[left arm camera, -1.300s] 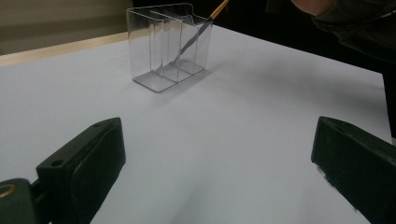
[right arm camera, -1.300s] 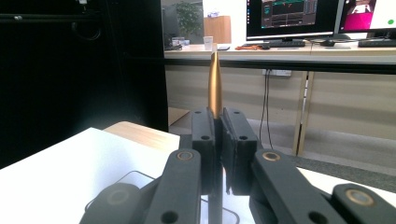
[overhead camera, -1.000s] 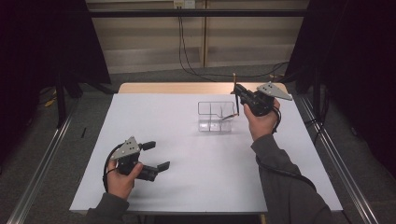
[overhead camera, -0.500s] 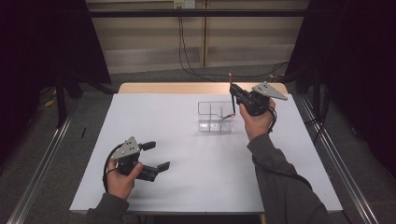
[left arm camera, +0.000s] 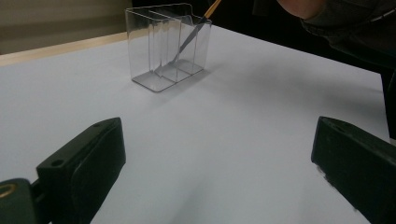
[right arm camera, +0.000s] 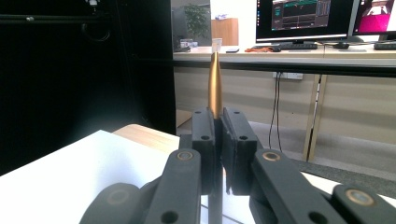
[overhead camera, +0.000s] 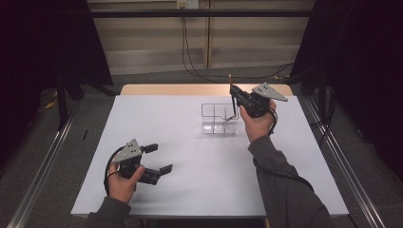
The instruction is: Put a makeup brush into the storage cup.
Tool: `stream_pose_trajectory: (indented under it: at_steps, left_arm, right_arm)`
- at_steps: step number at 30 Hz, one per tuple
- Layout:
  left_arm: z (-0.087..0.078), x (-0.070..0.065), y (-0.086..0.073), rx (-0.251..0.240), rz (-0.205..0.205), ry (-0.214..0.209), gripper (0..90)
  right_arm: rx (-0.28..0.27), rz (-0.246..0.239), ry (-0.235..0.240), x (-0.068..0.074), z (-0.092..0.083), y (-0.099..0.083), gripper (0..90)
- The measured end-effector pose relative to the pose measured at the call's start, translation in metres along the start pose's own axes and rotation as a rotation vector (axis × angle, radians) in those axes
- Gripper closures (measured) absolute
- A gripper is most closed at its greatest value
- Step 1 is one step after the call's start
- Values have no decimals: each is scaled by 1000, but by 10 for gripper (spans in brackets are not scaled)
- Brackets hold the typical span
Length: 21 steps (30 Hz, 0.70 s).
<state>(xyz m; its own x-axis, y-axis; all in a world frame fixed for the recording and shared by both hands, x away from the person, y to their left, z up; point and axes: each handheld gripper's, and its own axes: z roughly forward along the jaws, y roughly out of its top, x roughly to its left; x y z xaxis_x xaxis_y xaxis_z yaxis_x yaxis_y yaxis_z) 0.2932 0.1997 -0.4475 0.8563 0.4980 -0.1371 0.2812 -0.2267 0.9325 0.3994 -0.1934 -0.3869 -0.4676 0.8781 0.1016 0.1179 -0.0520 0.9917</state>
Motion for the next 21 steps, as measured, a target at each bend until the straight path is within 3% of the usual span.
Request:
stream_pose_trajectory:
  at_steps: [18, 21]
  left_arm:
    - [0, 1, -1, 7, 2, 13, 28]
    - [0, 2, -2, 6, -2, 1, 28]
  right_arm:
    - [1, -2, -10, -11, 3, -8, 847]
    - [-4, -6, -10, -14, 4, -9, 847]
